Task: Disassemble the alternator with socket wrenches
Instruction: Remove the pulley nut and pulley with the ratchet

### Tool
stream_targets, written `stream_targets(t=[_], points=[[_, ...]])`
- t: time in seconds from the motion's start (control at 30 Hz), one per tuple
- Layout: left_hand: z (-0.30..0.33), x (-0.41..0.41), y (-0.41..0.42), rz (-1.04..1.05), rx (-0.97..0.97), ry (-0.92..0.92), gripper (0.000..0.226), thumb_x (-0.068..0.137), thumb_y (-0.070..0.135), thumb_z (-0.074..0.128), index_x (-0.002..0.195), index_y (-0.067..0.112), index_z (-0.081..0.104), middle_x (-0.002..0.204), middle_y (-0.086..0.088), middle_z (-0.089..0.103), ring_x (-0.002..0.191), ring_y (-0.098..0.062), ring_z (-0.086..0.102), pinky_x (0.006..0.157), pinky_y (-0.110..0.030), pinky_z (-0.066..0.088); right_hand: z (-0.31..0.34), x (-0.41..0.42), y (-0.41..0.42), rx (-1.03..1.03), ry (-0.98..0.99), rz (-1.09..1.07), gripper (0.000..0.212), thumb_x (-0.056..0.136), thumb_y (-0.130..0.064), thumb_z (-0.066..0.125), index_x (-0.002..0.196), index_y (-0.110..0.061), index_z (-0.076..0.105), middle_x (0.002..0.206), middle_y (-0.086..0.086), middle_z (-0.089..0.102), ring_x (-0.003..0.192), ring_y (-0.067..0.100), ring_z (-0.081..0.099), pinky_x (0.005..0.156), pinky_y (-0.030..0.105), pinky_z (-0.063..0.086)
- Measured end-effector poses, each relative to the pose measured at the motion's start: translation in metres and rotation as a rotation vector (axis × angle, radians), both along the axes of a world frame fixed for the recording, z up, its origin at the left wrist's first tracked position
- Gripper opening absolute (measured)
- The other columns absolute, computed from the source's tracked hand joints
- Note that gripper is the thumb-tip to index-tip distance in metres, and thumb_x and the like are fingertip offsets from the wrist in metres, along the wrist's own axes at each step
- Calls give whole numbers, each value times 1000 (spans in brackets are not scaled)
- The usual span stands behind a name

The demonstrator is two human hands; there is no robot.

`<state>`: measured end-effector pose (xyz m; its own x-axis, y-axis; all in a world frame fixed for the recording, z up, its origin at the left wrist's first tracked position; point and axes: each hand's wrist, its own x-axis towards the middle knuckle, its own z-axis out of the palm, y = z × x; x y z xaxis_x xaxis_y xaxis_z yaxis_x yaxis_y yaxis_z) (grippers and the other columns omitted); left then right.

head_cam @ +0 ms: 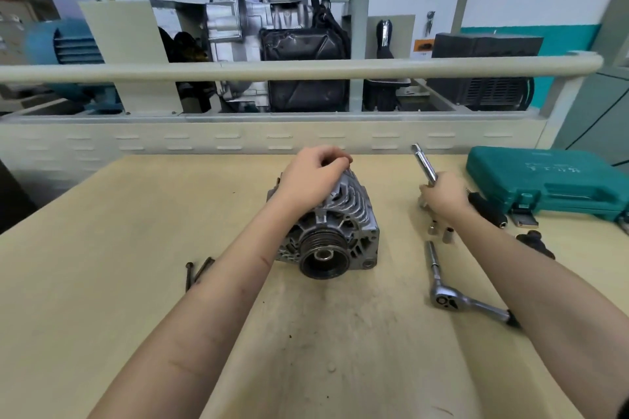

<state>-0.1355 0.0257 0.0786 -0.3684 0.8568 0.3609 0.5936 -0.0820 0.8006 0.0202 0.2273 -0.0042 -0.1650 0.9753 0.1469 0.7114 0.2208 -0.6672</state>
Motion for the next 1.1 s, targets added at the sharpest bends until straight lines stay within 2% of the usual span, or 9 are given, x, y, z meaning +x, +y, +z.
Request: stream_targets(t=[0.17,0.27,0.4,0.53,0.6,0.77,0.83,0.97,1.1], points=[[-1,2,-2,-13,45,-41,15,90,18,51,84,24,64,85,7,66,80,-13,61,79,-33,48,28,18,-66,-103,485,207,35,83,-16,67,62,-10,40,66,9,58,66,22,65,71,39,56],[3,2,-12,-47,75,-134,16,92,13,50,89,14,65,85,4,66,87,-10,60,84,-24,45,32,37,-127,-85,341,373,32,79,-21,71,69,0,50,72,10,68,59,9,67,55,26,54],[6,5,-40,-62,182,-304,20,94,8,46,86,9,65,82,-1,66,84,-12,61,84,-23,47,18,53,-189,-4,17,568,33,80,-24,70,72,4,54,70,8,69,65,13,66,64,27,48],[-13,20,-84,-32,294,-215,28,92,4,49,70,14,63,47,8,52,45,-1,46,47,-13,38,2,53,-217,176,-167,663,47,81,-29,69,55,-18,31,58,-4,39,61,21,42,57,30,26],[-29,27,-105,-80,239,-102,28,91,7,51,67,15,63,44,10,49,42,1,42,44,-14,33,-2,52,-224,172,-177,676,51,81,-29,68,56,-20,25,60,-5,36,61,20,40,58,31,27],[-70,42,-120,-124,-31,54,19,86,10,58,71,21,63,52,10,53,47,0,46,50,-16,36,5,58,-231,125,-118,672,44,80,-34,69,58,-17,35,77,-11,43,70,9,44,65,23,30],[-82,47,-116,-173,-136,99,6,83,14,64,86,19,65,66,11,56,55,1,48,55,-11,38,19,66,-228,79,-131,611,43,82,-43,64,60,-18,35,69,-4,46,61,11,43,59,29,31],[-99,61,-102,-266,-298,191,47,75,30,74,117,16,57,101,4,59,92,-10,56,78,-16,43,57,88,-217,55,-380,647,32,83,-45,61,70,-26,38,66,-7,46,57,6,41,49,18,32],[-107,76,-93,-265,-266,136,40,70,32,79,104,18,63,93,7,61,96,-14,52,88,-25,40,77,92,-213,82,-498,706,15,82,-29,63,78,-29,49,76,-11,54,67,-1,47,54,10,36]])
